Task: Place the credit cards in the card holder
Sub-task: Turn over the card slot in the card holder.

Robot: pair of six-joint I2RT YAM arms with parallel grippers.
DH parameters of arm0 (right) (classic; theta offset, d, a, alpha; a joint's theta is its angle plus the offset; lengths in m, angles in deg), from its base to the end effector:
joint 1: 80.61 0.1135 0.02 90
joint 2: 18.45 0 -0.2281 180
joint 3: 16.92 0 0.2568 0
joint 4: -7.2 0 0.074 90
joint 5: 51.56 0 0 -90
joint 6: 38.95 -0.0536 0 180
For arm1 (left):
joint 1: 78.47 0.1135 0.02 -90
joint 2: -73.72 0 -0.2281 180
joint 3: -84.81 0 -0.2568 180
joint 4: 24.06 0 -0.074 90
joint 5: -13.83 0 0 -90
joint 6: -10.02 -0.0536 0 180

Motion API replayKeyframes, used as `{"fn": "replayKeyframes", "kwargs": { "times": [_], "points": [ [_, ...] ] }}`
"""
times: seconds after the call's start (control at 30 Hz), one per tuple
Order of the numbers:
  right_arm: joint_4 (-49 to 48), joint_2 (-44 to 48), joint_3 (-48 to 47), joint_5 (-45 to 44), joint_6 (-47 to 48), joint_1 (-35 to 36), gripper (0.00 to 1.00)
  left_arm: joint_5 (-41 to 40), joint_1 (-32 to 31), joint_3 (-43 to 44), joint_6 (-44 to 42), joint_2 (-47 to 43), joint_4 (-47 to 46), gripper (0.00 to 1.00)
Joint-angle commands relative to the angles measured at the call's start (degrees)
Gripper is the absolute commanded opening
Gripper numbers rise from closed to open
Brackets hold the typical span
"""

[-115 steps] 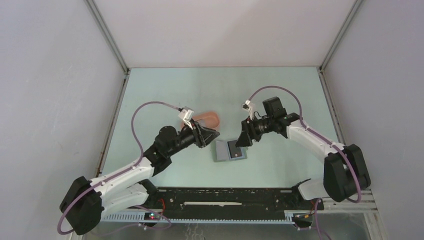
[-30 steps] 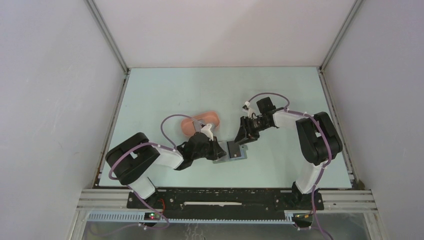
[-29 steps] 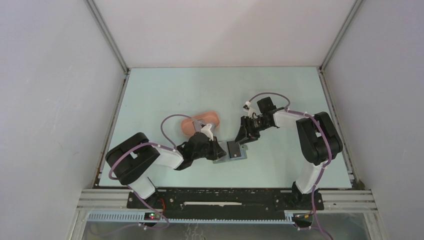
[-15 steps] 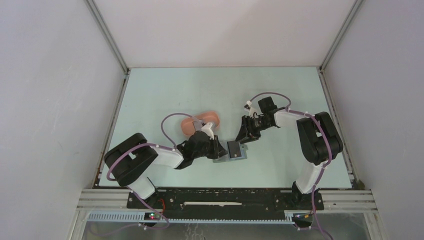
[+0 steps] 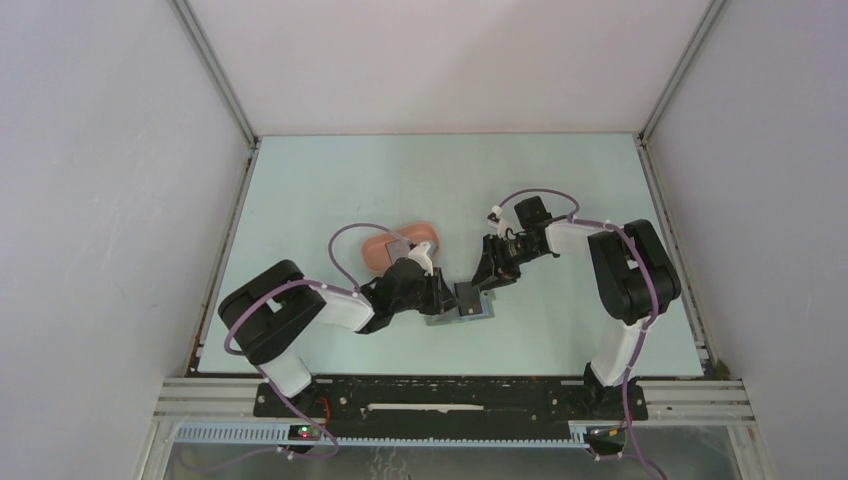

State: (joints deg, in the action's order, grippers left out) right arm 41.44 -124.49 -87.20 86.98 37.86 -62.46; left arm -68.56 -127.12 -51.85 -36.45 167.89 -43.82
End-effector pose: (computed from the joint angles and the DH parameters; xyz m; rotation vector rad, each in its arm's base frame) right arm 0.3000 0.1406 0.0798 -0.3369 2.7336 1.3227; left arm 0.1979 -0.2357 0.0763 0.1897 2.3013 -1.0456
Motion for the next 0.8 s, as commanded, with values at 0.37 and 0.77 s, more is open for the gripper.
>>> {"fn": "replayKeyframes", "kwargs": {
  "times": [0.37, 0.77],
  "points": [
    [0.1, -0.1, -2.4, 3.3, -0.4, 0.2, 0.45, -0.2, -0.3, 2.8, 0.1, 3.5, -0.2, 0.22],
    [-0.3, 1.0, -2.3, 6.6, -0.3, 0.3, 0.39, 0.4, -0.1, 1.8, 0.9, 1.9, -1.3, 0.23]
  ]
}}
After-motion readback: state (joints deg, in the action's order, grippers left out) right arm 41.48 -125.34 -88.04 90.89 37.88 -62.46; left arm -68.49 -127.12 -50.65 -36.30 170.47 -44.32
